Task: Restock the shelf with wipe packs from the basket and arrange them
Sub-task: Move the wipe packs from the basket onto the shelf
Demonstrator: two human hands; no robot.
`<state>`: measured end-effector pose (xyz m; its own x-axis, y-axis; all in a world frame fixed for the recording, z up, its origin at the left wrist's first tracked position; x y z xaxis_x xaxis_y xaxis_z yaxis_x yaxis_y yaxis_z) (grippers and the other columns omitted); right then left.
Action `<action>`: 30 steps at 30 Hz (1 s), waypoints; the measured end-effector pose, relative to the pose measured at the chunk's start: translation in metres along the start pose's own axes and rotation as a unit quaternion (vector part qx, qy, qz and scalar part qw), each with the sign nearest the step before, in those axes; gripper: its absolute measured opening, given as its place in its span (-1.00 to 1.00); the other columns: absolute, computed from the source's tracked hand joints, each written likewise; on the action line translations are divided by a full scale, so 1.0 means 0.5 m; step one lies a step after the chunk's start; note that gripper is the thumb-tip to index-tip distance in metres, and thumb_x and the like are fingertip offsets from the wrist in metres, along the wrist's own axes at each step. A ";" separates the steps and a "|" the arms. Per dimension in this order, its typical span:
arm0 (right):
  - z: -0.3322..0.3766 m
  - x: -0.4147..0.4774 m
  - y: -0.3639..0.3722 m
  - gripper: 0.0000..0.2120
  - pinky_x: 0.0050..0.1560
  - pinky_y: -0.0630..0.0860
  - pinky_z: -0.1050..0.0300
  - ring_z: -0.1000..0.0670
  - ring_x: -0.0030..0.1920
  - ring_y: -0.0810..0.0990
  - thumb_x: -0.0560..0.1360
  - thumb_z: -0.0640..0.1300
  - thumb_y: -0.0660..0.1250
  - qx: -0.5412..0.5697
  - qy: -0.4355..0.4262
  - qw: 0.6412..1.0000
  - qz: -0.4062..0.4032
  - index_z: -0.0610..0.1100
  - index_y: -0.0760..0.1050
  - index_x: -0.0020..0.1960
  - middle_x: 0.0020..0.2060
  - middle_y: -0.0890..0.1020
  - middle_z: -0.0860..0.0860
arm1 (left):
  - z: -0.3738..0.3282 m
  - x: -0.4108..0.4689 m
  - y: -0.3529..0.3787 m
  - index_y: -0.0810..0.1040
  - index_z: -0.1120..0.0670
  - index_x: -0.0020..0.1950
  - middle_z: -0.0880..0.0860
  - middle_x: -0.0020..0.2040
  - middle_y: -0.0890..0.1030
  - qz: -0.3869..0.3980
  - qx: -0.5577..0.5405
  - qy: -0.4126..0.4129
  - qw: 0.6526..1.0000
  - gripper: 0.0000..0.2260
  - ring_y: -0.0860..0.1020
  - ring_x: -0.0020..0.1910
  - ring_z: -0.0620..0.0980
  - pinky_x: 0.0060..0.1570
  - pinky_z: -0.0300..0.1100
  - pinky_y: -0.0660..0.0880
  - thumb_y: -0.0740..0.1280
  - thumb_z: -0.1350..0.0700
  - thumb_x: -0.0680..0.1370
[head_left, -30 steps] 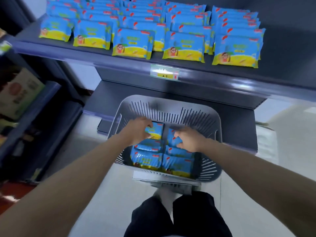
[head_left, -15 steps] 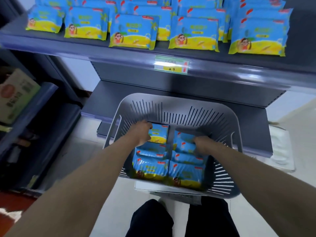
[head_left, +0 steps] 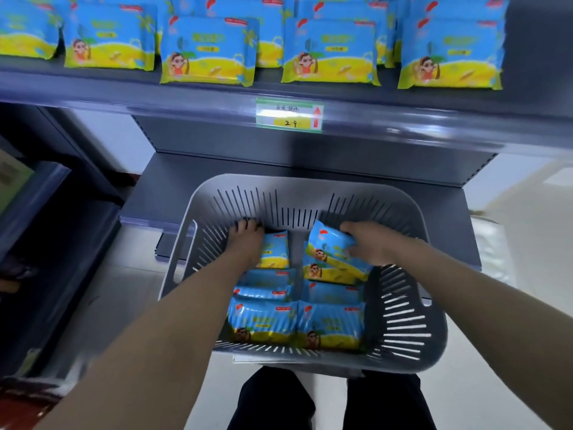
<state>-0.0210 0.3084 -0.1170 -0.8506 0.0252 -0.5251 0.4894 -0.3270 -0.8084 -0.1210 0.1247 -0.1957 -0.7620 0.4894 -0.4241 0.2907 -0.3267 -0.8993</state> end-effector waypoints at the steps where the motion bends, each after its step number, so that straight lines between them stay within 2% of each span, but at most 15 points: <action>1: 0.005 -0.007 -0.010 -0.80 -0.07 0.45 0.08 -0.13 -0.01 0.54 0.48 -0.19 0.28 0.003 -0.006 1.000 -0.007 -0.11 0.39 0.10 0.02 0.58 -0.14 | -0.001 -0.003 -0.005 0.25 0.16 0.38 0.16 0.32 0.29 -0.006 0.004 -0.005 1.000 -0.38 0.26 0.29 0.19 0.25 0.05 0.25 0.41 0.08 0.39; 3: 0.021 -0.023 -0.032 -0.77 0.00 0.50 0.02 -0.14 0.00 0.54 0.48 -0.16 0.29 0.006 -0.022 0.999 -0.023 -0.10 0.41 0.13 0.01 0.59 -0.12 | -0.006 -0.014 -0.018 0.26 0.16 0.35 0.17 0.26 0.40 -0.005 -0.008 -0.005 1.000 -0.46 0.36 0.24 0.16 0.22 0.02 0.25 0.36 0.15 0.41; 6: 0.054 -0.055 -0.090 -0.73 0.02 0.49 0.01 -0.14 0.02 0.54 0.49 -0.13 0.28 0.002 -0.047 0.997 -0.058 -0.04 0.40 0.19 0.05 0.59 -0.10 | -0.014 -0.042 -0.056 0.31 0.14 0.26 0.11 0.03 0.58 0.014 -0.055 0.021 0.998 -0.57 0.52 0.09 0.12 0.21 0.00 0.25 0.29 0.28 0.41; 8: 0.073 -0.083 -0.147 -0.67 0.03 0.47 0.03 -0.14 0.07 0.53 0.50 -0.10 0.28 -0.009 -0.066 0.994 -0.082 0.01 0.37 0.25 0.09 0.58 -0.07 | -0.021 -0.068 -0.114 0.35 0.12 0.23 0.12 0.05 0.59 0.012 -0.080 0.047 0.996 -0.60 0.54 0.11 0.13 0.18 -0.02 0.34 0.32 0.25 0.42; 10: 0.083 -0.116 -0.213 -0.63 -0.02 0.46 0.05 -0.14 0.04 0.53 0.51 -0.09 0.28 0.001 -0.077 0.992 -0.103 0.06 0.35 0.30 0.11 0.58 -0.06 | -0.035 -0.097 -0.192 0.40 0.13 0.21 0.13 0.14 0.56 0.004 -0.092 0.078 0.993 -0.64 0.52 0.14 0.14 0.07 -0.07 0.41 0.37 0.17 0.44; 13: 0.081 -0.165 -0.334 -0.60 -0.07 0.44 0.08 -0.13 -0.02 0.53 0.52 -0.09 0.26 0.009 -0.073 0.984 -0.161 0.07 0.32 0.34 0.12 0.57 -0.07 | -0.056 -0.146 -0.326 0.47 0.10 0.14 0.09 0.06 0.59 -0.016 -0.117 0.111 0.987 -0.69 0.53 0.03 0.12 -0.09 -0.11 0.42 0.39 0.15 0.42; 16: 0.060 -0.205 -0.457 -0.58 0.03 0.43 0.07 -0.14 0.11 0.51 0.53 -0.11 0.26 0.013 -0.070 0.972 -0.222 0.04 0.32 0.37 0.19 0.54 -0.10 | -0.074 -0.197 -0.470 0.50 0.05 0.06 -0.01 -0.12 0.52 -0.061 -0.157 0.141 0.976 -0.73 0.49 -0.16 0.04 -0.27 -0.19 0.34 0.40 0.14 0.39; 19: 0.018 -0.229 -0.565 -0.53 0.20 0.38 0.06 -0.15 0.26 0.45 0.54 -0.15 0.24 0.013 -0.048 0.960 -0.276 0.02 0.28 0.43 0.32 0.46 -0.10 | -0.084 -0.236 -0.609 0.50 0.06 -0.01 0.01 -0.13 0.54 -0.133 -0.194 0.168 0.957 -0.78 0.48 -0.22 0.01 -0.31 -0.18 0.33 0.43 0.14 0.39; 22: -0.016 -0.232 -0.637 -0.49 0.14 0.42 0.03 -0.20 0.18 0.49 0.52 -0.20 0.21 -0.015 -0.033 0.952 -0.303 0.00 0.23 0.45 0.28 0.50 -0.16 | -0.073 -0.251 -0.728 0.50 0.06 -0.05 -0.01 -0.13 0.54 -0.207 -0.229 0.165 0.937 -0.78 0.49 -0.18 0.03 -0.30 -0.18 0.30 0.47 0.14 0.38; 25: -0.053 -0.203 -0.648 -0.44 0.20 0.41 -0.02 -0.21 0.25 0.45 0.54 -0.18 0.17 -0.098 0.004 0.958 -0.270 0.06 0.12 0.49 0.34 0.45 -0.13 | -0.052 -0.243 -0.807 0.52 0.08 -0.06 0.01 -0.18 0.56 -0.261 -0.265 0.142 0.917 -0.77 0.49 -0.20 0.02 -0.26 -0.20 0.32 0.49 0.18 0.36; 30: -0.104 -0.169 -0.632 -0.42 0.24 0.30 -0.11 -0.18 0.30 0.40 0.56 -0.09 0.19 -0.098 0.023 0.967 -0.234 0.19 0.04 0.48 0.37 0.40 -0.06 | -0.049 -0.179 -0.852 0.55 0.07 0.07 0.05 -0.04 0.62 -0.279 -0.258 0.107 0.919 -0.70 0.54 -0.06 0.07 -0.10 -0.16 0.44 0.49 0.17 0.37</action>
<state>-0.0939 0.4584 0.1688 -0.9806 0.1702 -0.0977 0.0841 -0.0850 -0.9928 -0.1626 0.2402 0.2229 -0.7603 0.6303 0.1571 0.1672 0.4236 -0.8903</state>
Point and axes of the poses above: each hand's wrist, its own x-axis towards the middle knuckle, its own y-axis out of the palm, z = x × y, the point moved 10 cm from there along x, towards the middle knuckle
